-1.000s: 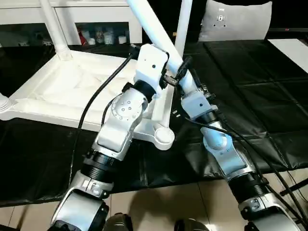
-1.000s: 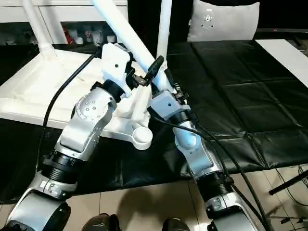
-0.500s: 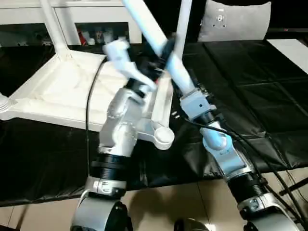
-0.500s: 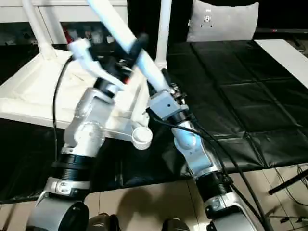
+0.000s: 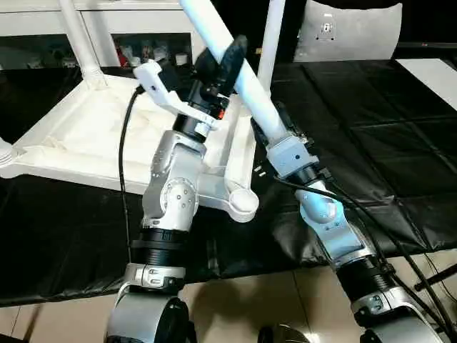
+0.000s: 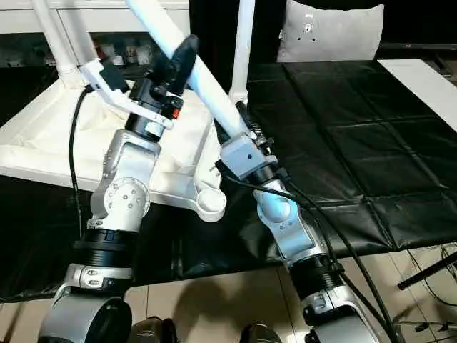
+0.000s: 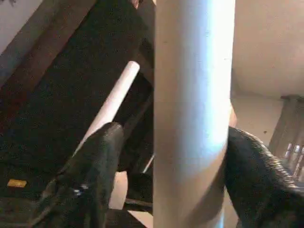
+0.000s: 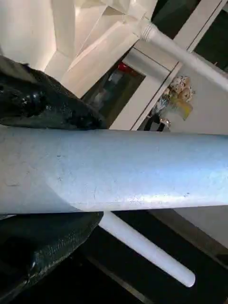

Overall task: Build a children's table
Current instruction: Pick table leg

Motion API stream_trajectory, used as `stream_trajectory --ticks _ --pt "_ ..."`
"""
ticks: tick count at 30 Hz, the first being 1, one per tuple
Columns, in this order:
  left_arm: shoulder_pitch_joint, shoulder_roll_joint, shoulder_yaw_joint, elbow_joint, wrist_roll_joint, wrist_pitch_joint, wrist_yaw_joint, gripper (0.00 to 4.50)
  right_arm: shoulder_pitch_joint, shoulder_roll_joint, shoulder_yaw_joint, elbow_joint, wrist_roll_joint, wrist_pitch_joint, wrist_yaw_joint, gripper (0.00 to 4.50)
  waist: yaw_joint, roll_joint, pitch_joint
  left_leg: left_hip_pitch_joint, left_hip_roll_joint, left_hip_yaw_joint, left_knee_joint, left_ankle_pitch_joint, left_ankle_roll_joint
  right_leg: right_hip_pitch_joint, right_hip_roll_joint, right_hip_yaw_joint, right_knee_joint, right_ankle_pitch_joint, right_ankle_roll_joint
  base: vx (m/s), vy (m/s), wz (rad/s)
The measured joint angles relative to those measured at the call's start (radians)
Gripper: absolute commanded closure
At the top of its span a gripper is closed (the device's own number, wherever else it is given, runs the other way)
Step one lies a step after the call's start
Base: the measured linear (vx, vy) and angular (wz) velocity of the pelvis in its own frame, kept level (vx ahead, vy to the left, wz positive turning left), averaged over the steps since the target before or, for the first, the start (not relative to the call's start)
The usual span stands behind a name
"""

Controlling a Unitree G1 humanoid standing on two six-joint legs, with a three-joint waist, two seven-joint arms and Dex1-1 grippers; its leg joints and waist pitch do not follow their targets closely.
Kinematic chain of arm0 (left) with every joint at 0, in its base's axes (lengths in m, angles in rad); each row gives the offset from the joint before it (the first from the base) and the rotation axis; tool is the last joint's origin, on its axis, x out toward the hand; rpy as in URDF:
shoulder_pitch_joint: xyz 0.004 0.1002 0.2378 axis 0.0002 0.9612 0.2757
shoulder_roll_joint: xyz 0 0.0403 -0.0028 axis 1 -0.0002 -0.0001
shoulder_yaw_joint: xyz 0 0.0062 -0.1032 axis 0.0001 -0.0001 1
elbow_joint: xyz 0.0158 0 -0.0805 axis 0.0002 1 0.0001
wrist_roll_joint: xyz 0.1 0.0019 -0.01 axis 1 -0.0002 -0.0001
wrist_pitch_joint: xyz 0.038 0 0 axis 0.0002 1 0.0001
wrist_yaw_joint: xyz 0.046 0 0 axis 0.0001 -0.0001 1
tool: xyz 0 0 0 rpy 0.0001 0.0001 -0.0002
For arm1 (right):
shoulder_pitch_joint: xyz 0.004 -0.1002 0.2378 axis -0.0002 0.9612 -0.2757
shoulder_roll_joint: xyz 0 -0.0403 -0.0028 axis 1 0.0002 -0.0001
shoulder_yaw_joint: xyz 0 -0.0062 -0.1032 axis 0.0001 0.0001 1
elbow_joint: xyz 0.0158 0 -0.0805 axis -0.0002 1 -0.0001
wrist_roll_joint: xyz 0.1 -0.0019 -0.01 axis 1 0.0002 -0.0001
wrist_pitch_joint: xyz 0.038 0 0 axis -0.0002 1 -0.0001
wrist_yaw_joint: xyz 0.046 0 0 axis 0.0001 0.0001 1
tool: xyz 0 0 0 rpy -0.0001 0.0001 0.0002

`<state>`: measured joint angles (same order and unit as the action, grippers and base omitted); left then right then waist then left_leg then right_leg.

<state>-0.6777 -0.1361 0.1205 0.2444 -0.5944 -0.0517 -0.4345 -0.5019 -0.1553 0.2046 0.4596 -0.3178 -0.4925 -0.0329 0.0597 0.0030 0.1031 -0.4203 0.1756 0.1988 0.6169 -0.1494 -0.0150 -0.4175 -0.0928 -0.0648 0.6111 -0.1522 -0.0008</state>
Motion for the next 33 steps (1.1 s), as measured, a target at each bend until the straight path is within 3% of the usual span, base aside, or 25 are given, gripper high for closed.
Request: stream_trajectory --ticks 6,11,21,27,33 --pt "0.0 0.002 -0.018 0.027 0.023 -0.014 -0.016 1.88 0.003 -0.001 0.0 0.001 0.008 0.0 0.015 2.64 0.0 0.0 0.0 0.0 0.0 0.0 0.0 0.0 0.0 0.0 0.0 0.0 0.0 0.0 0.0 0.0 0.0 0.0" --pt "-0.003 0.074 -0.107 0.098 0.215 -0.127 -0.005 2.26 0.003 0.0 0.0 0.034 0.068 -0.003 0.07 2.64 -0.001 0.0 0.0 0.0 0.0 0.0 0.0 0.0 0.0 0.0 0.0 0.0 0.0 0.0 0.0 0.0 0.0 0.0" --pt "-0.005 0.149 -0.214 0.13 0.394 -0.303 0.002 2.38 -0.015 0.018 -0.003 0.065 0.157 0.023 0.132 2.64 -0.001 0.0 0.0 0.0 0.0 0.0 0.0 0.0 0.0 0.0 0.0 0.0 0.0 0.003 -0.004 0.0 0.0 0.0" --pt "-0.005 0.166 -0.229 0.155 0.425 -0.347 0.004 2.38 -0.028 0.022 -0.003 0.075 0.2 0.055 0.183 2.64 0.001 0.0 0.0 0.0 0.0 0.0 0.0 0.0 0.0 0.0 0.0 0.0 0.0 0.003 -0.005 0.0 0.0 0.0" --pt "0.006 0.145 -0.196 0.145 0.328 -0.271 -0.021 2.39 -0.028 0.018 -0.003 0.075 0.206 0.07 0.212 2.64 0.002 0.0 0.0 0.0 0.0 0.0 0.0 0.0 0.0 0.0 0.0 0.0 0.0 0.004 -0.006 0.0 0.0 0.0"
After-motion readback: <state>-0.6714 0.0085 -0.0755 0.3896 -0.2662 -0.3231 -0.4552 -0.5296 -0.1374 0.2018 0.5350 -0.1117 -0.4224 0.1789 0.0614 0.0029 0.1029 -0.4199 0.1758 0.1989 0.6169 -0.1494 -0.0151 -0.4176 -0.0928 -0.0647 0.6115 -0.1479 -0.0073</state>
